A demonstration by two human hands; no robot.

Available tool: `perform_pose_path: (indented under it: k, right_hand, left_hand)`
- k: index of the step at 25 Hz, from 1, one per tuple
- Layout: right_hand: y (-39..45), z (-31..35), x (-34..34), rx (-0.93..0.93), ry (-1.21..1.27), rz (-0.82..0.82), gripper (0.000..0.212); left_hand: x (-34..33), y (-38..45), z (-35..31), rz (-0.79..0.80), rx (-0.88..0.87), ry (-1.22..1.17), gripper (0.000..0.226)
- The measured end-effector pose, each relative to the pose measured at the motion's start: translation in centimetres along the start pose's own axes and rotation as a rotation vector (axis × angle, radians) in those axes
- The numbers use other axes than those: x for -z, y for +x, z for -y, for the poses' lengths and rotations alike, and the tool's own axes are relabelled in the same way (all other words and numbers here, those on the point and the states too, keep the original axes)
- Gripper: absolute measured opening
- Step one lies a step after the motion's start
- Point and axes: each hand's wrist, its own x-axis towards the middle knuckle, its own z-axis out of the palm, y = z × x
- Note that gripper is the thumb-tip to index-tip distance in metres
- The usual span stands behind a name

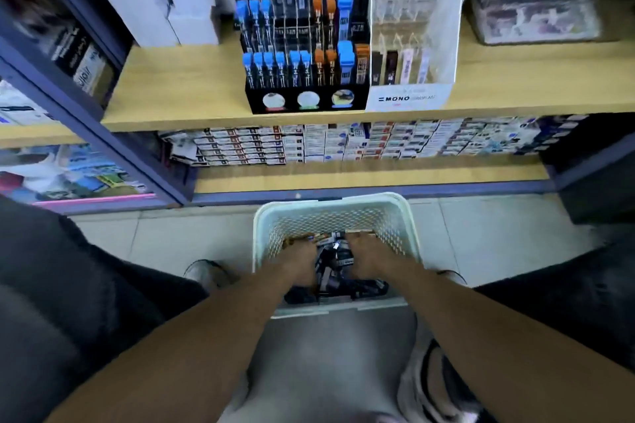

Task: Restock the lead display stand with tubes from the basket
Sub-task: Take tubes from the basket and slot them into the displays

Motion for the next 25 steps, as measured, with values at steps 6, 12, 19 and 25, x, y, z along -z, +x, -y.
perform_pose_path:
  k: [6, 12, 19, 25]
  right_hand:
    - [2.9, -1.4, -4.0, -0.104, -0.084, -0.05, 0.101]
    - [4.0, -0.3, -4.8, -0.126, -0.122, -0.145, 0.099]
    - [4.9, 0.9, -5.8, -0.101, 0.254, -0.103, 0.064]
    - [5.2, 0.8, -5.2, -0.183, 0.238, -0.096, 0.037]
  left_hand:
    - [-4.9, 5.1, 0.3, 0.016, 0.158, -0.021, 0.118]
    - [-5.7, 5.0, -1.0, -0.164, 0.237, -0.091, 0.1]
    - [-5.6, 5.9, -0.6, -0.164, 0.261, -0.37, 0.083]
    - [-5.3, 6.6, 0.2, -0.169, 0.408, -0.775, 0.049]
